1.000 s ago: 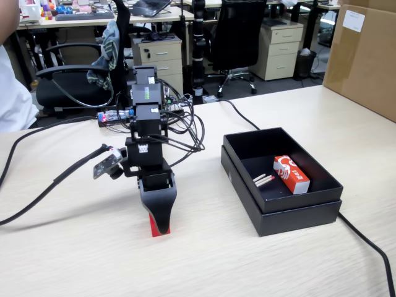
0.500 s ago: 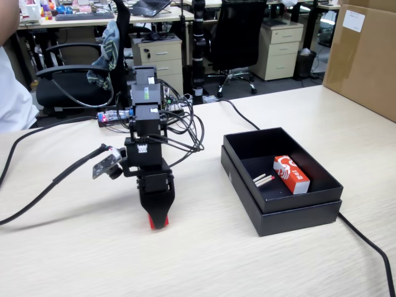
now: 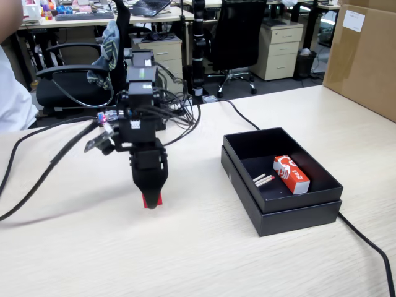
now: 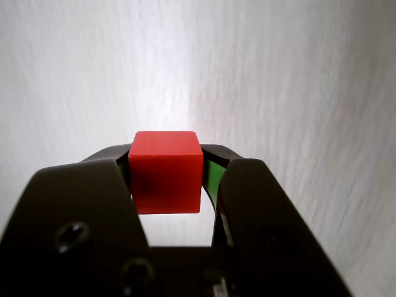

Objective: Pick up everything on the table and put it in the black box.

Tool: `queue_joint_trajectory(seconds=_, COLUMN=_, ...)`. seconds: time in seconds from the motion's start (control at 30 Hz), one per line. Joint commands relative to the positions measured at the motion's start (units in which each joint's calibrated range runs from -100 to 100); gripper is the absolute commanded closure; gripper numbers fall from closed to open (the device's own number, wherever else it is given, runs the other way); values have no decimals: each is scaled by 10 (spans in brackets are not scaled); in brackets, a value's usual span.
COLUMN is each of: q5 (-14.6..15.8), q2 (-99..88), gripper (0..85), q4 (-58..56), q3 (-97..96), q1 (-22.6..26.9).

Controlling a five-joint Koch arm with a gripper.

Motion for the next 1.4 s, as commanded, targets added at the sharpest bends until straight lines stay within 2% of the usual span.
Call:
queue_joint_trajectory(seconds=0.0, q5=16, q2=-160, gripper=846, q4=-2, q3=-17, q1=8)
queue_joint_trajectory(seconds=0.2, q5=34, q2=-316, gripper=846, q4=-2, q3=-80, q1=57)
queue_joint_trajectory(seconds=0.37, q5=58, q2=-375, gripper=846, q4=-2, q3=-73, q1=133)
queue_joint_trajectory(seconds=0.53, q5=74, q2=-281, gripper=846, q4=5, q3=11, q1=209)
queue_joint_trajectory(seconds=0.63, q5=74, q2=-181, gripper=846, q4=9, q3=49, q1=231)
queue_joint_trajectory(seconds=0.73, q5=75, q2=-111, gripper=846, q4=9, q3=62, q1=240)
queue_joint_trajectory(seconds=0.77, q5=77, q2=-22, gripper=845, q4=9, q3=45, q1=242)
queue_joint_trajectory(seconds=0.97, q5=77, q2=21, gripper=843, q4=9, q3=20, q1=238)
queue_joint_trajectory(seconds=1.0, q5=77, q2=29, gripper=755, q4=9, q3=3, q1=237)
queue_joint_trajectory(seconds=1.03, q5=77, q2=31, gripper=741, q4=9, q3=-7, q1=237)
queue_joint_trajectory(seconds=1.3, q5=78, q2=41, gripper=734, q4=9, q3=-17, q1=236)
queue_joint_trajectory(seconds=1.33, q5=77, q2=42, gripper=688, q4=9, q3=-18, q1=236)
queue_joint_trajectory(seconds=1.37, q5=75, q2=44, gripper=592, q4=9, q3=-21, q1=237)
